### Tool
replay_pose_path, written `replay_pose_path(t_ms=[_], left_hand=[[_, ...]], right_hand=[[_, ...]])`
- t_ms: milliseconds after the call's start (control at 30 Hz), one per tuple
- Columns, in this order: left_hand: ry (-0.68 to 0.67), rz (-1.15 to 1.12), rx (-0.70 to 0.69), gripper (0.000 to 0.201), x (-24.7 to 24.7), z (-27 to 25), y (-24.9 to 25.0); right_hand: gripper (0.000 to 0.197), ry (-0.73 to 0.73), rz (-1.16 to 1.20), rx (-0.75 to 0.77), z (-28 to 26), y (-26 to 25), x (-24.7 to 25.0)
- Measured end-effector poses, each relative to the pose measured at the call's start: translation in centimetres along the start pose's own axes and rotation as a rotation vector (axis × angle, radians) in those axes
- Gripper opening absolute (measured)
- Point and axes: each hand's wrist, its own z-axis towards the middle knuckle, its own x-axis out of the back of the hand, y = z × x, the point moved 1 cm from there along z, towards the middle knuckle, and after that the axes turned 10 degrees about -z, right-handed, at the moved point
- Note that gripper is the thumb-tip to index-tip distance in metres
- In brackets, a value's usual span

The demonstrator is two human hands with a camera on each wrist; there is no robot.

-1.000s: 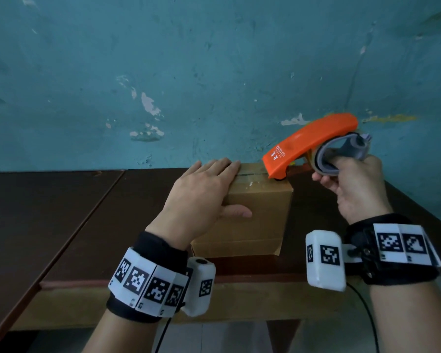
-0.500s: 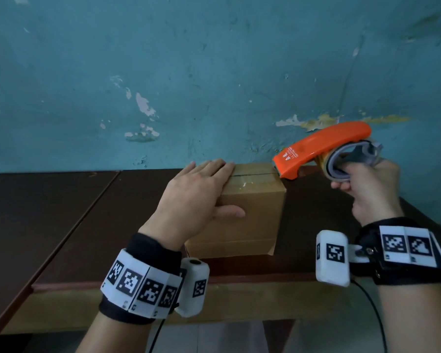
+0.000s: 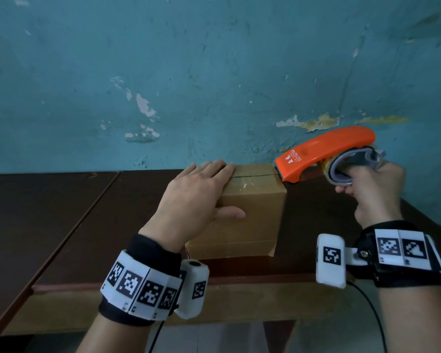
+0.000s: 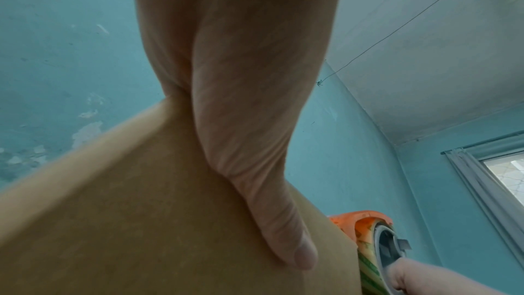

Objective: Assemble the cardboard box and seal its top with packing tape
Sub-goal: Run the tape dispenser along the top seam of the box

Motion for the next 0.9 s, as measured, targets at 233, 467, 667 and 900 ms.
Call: replay_pose_path(t_ms=[233,467,667,900], left_hand=[[0.000,-0.005,-0.007,0.103,0.1,-0.1,0.1],[0.002,-0.011,-0.003,0.103,0.1,-0.1,0.1],[0.007,-0.010,-0.001,0.103,0.0,-0.1,0.0],[0.008,-0.011,-0.006,0.104,0.1,-0.1,0.0]], right_hand=[[0.022,0.066,-0.005,0.004,0.7,0.6,1.0],[0.026,0.050,-0.061,0.003,1.0,1.6,1.4],[0.030,0.007,-0.095,-0.005,1.0,2.3,1.3],[0.028,0.000,-0.080,-0.043,1.3,2.5,1.6]])
